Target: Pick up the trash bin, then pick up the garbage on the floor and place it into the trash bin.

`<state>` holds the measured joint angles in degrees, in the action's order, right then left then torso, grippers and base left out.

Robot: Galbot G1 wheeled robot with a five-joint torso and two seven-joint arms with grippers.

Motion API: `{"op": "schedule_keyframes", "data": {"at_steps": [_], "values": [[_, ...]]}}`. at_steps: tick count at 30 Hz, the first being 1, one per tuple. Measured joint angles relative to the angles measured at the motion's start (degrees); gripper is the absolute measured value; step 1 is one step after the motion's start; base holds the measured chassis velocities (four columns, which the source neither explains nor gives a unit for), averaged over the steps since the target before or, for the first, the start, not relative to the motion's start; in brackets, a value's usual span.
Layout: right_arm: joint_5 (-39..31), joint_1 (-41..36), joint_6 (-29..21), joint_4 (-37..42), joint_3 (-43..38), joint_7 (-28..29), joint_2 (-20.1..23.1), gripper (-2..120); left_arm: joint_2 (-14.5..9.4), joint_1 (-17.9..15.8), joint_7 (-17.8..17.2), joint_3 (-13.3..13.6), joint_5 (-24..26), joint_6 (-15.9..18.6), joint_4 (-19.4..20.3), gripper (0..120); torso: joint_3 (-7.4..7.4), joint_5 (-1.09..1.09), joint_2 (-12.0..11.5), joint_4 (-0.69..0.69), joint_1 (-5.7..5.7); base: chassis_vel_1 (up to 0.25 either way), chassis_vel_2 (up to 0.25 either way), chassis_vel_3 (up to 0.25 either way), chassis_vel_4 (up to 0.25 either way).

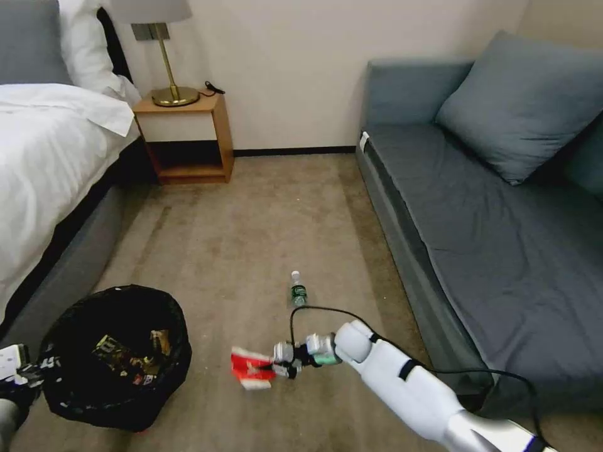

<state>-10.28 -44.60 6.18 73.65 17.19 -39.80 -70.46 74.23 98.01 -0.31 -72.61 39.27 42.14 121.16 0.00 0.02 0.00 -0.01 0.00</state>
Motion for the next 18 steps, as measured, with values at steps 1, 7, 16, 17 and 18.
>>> {"op": "schedule_keyframes", "data": {"at_steps": [1, 7, 16, 17, 18], "values": [[0.0, 0.0, 0.0, 0.0, 0.0, 0.0, 0.0, 0, 0.0, 0.0, 0.0, 0.0, 0.0, 0.0, 0.0, 3, 0.0, 0.0, 0.0, 0.0, 0.0, 0.0, 0.0, 0.0, 0.0], [-13.27, -3.34, -5.77, 14.58, -2.86, 7.11, 2.56, 0, -0.2, -0.07, -0.03, 0.49, 0.0, 0.0, 0.0, 3, 0.0, -0.01, 0.0, 0.01, 0.0, 0.0, 0.0, 0.0, 0.0], [-18.57, 0.09, -12.18, 28.1, 3.84, 19.94, 1.3, 0, -0.16, -0.1, -0.58, 2.03, -0.07, 0.0, 1.02, 3, 0.0, -0.02, 0.0, 0.01, 0.0, 0.0, 0.0, 0.0, 0.0], [-18.62, 0.4, -12.33, 28.26, 4.29, 20.47, 1.12, 0, -0.15, -0.1, -0.59, 2.04, -0.07, 0.0, 1.15, 3, 0.0, -0.02, 0.0, 0.02, 0.0, 0.0, 0.0, 0.0, 0.0], [-18.66, 2.04, -12.94, 28.58, 6.98, 23.31, -0.2, 0, -0.12, -0.08, -0.6, 2.04, -0.07, 0.0, 1.69, 3, 0.0, -0.02, 0.0, 0.02, 0.0, 0.0, 0.0, 0.0, 0.0]]}}
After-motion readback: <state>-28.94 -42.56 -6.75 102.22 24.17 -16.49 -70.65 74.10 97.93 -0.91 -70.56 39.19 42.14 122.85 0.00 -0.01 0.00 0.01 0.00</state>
